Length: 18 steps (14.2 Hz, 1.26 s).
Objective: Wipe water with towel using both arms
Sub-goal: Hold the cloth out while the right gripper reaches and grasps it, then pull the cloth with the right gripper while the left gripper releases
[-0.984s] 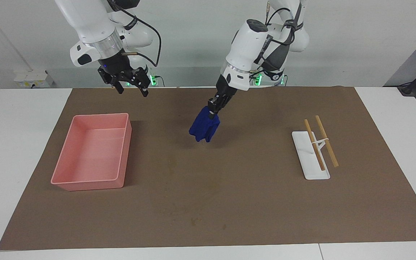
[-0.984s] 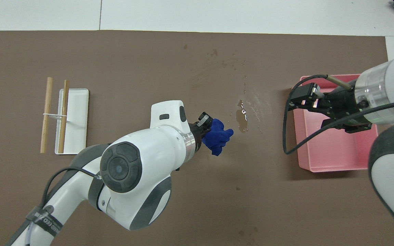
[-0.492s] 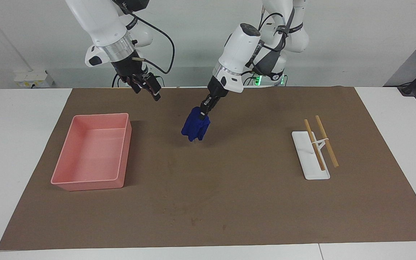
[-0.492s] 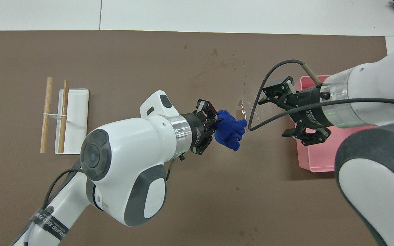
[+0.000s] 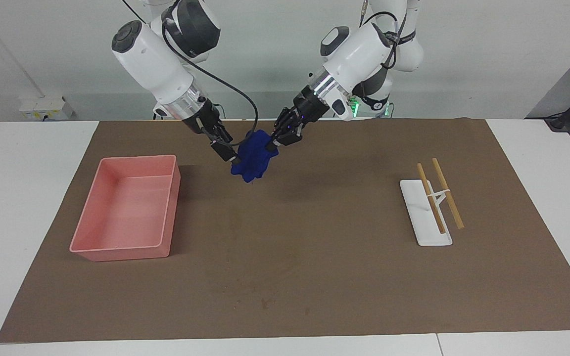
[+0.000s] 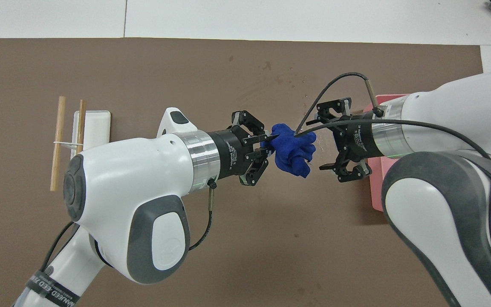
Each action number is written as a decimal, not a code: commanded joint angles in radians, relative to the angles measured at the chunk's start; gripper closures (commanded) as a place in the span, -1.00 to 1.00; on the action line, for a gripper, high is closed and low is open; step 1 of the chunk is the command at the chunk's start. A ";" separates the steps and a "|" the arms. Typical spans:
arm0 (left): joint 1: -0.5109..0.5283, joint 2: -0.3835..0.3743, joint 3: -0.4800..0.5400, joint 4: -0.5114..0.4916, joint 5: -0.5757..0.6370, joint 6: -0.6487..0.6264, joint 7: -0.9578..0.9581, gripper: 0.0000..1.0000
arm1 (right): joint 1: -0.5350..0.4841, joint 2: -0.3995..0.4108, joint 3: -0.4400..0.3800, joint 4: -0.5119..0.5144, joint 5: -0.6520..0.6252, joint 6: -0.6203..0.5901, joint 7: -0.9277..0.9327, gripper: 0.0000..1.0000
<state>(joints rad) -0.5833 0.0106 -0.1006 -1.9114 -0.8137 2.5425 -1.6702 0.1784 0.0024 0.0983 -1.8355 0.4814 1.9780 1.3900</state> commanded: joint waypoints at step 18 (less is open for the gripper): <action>0.002 -0.024 -0.001 -0.012 -0.047 0.064 -0.042 0.21 | 0.075 0.017 -0.002 -0.015 0.089 0.222 -0.075 1.00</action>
<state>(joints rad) -0.5817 0.0020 -0.0986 -1.9124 -0.8488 2.5977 -1.7087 0.2518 0.0057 0.0978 -1.8690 0.5566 2.1813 1.3852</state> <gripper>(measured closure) 0.855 0.828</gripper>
